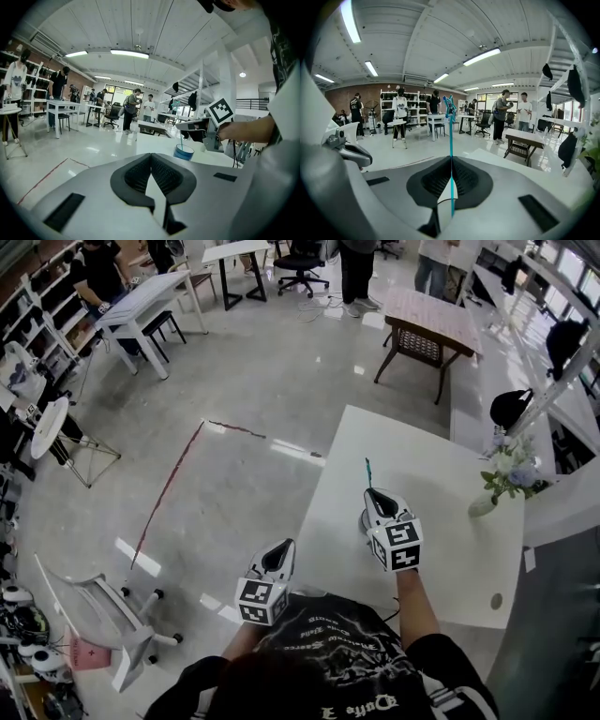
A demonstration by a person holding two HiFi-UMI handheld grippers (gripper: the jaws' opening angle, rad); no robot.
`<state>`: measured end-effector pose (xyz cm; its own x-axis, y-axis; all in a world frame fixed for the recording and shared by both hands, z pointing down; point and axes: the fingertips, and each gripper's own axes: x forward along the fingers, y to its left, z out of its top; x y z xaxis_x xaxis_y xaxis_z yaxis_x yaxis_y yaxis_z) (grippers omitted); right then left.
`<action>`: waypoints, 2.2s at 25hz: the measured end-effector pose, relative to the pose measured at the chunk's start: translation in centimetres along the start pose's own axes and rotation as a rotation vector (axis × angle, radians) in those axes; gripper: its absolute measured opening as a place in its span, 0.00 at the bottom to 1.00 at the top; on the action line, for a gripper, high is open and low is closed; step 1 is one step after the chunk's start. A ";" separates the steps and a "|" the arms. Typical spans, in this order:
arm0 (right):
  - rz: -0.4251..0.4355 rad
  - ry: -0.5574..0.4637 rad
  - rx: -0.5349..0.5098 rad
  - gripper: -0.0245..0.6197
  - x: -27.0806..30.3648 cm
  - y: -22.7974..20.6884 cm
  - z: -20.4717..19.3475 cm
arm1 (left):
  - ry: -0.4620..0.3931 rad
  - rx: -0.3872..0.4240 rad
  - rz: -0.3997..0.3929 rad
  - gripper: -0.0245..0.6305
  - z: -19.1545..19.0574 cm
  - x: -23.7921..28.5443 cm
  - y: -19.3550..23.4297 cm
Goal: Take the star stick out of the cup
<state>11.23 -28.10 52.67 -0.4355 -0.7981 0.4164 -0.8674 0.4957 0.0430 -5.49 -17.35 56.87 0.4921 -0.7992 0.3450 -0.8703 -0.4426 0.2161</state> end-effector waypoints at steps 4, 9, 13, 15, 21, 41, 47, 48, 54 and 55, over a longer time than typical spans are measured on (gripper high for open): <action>-0.037 -0.094 0.010 0.06 -2.3 0.3 2.6 | -0.003 0.011 -0.026 0.07 0.1 -0.5 -0.5; -0.087 -0.191 0.015 0.06 -5.4 0.3 4.8 | 0.001 0.029 -0.081 0.07 0.1 -0.5 -1.9; -0.119 -0.245 0.003 0.06 -7.9 -0.4 5.9 | 0.011 0.050 -0.123 0.07 -0.3 0.3 -3.5; -0.135 -0.260 0.000 0.06 -9.0 -0.6 6.2 | 0.016 0.053 -0.138 0.07 -0.4 0.4 -3.9; -0.195 -0.264 0.019 0.06 -11.7 -1.0 5.2 | 0.020 0.066 -0.166 0.07 -0.6 0.5 -4.6; -0.364 -0.172 0.173 0.06 -18.3 -1.3 -3.6 | 0.037 0.108 -0.327 0.07 -0.4 0.7 -9.3; -0.371 -0.134 0.205 0.06 -18.9 0.2 -6.0 | 0.048 0.117 -0.355 0.07 -0.7 0.5 -9.9; -0.372 -0.127 0.213 0.06 -19.0 0.5 -6.5 | 0.050 0.116 -0.359 0.07 -0.7 0.5 -10.0; -0.379 -0.088 0.264 0.06 -19.0 2.3 -8.9 | 0.056 0.114 -0.371 0.07 -0.9 0.2 -9.8; -0.381 -0.084 0.274 0.06 -19.0 2.5 -9.3 | 0.057 0.113 -0.371 0.07 -1.0 0.2 -9.7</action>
<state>19.56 -8.48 53.27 -0.0822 -0.9361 0.3419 -0.9958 0.0628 -0.0673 3.08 -12.76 55.72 0.7710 -0.5542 0.3136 -0.6285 -0.7414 0.2350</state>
